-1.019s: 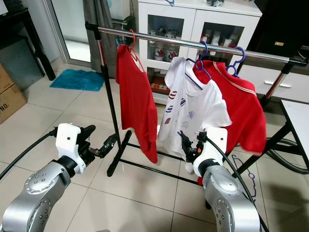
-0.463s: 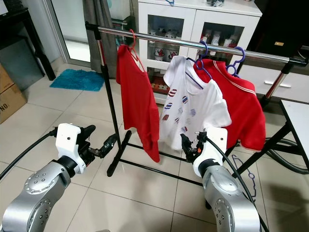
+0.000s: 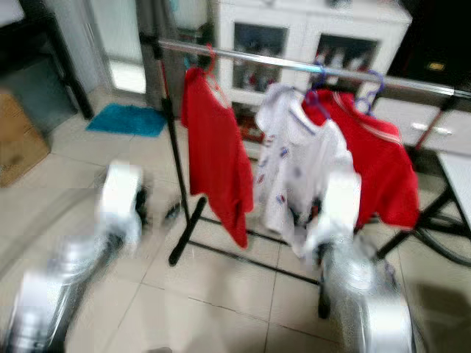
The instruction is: Hang hanger
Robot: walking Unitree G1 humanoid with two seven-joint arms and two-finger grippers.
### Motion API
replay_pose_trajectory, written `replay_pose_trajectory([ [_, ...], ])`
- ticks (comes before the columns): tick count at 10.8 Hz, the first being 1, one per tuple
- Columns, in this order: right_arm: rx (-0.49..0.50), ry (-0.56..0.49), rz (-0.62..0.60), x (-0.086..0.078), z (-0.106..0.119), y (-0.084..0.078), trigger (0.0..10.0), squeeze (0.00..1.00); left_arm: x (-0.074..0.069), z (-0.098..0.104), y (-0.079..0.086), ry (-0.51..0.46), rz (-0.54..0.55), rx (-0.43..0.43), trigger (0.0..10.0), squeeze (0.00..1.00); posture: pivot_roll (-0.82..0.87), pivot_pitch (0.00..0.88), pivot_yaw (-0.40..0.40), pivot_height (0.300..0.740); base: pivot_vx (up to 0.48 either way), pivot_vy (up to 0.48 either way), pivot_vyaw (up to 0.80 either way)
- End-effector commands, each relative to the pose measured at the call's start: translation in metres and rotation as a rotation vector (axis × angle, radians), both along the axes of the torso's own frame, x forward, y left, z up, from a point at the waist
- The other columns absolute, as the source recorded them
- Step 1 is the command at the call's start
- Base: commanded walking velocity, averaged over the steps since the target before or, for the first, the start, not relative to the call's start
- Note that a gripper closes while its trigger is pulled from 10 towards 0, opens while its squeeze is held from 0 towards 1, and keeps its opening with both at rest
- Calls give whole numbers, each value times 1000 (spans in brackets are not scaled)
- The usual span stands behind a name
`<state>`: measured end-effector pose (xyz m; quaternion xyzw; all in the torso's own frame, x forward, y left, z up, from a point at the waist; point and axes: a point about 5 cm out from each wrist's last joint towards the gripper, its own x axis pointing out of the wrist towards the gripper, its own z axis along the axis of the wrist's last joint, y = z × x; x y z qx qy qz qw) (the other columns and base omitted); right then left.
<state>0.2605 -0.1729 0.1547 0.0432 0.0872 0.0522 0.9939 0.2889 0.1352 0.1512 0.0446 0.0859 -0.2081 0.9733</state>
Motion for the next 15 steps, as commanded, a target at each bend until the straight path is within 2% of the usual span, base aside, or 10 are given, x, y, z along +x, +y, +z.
replay_pose_trajectory([
  [1, 4, 56, -5, -1, -13, 0, 10000, 1000, -2, -14, 0, 61, 9, 11, 10000, 1000, 20, 0, 23, 740, 0, 0, 0],
  [5, 35, 0, 10, 2, -4, -1, 10000, 1000, 2, -8, 2, 8, 33, 25, 10000, 1000, 35, 0, 26, 740, 0, 0, 0],
  [6, 30, -19, -53, 5, -1, -6, 10000, 1000, 0, -2, 4, -91, 74, 5, 10000, 1000, 38, 0, 28, 740, 0, 0, 0],
  [7, 44, -24, -108, 4, 0, -11, 10000, 1000, -5, -6, 4, -45, 61, 10, 10000, 1000, 43, 0, 40, 740, 0, 0, 0],
  [8, 90, -22, -98, 0, 0, -8, 10000, 1000, -10, -3, 5, -64, 70, 8, 10000, 1000, 47, 0, 46, 740, 0, 0, 0],
  [9, 32, -47, -96, -3, 2, -6, 10000, 1000, -12, 2, 3, -91, 88, -20, 10000, 1000, 49, 0, 50, 740, 0, 0, 0],
  [11, -177, -127, -122, -4, 7, -8, 10000, 1000, -12, 14, -1, -157, 66, -78, 10000, 1000, 63, 0, 55, 740, 0, 0, 0],
  [12, -174, -237, -124, -1, 14, -4, 10000, 0, -12, 17, 3, -171, 82, -80, 10000, 0, 56, 0, 65, 740, 0, 0, 0],
  [13, -55, -198, -46, -2, 14, 5, 10000, 0, -12, 16, 4, -164, 86, -48, 10000, 0, 58, 0, 70, 740, 0, 0, 0],
  [15, 62, -230, 33, -2, 13, 16, 10000, 0, -10, 21, 3, -188, 71, -51, 10000, 0, 73, 0, 61, 740, 127, 0, 0],
])
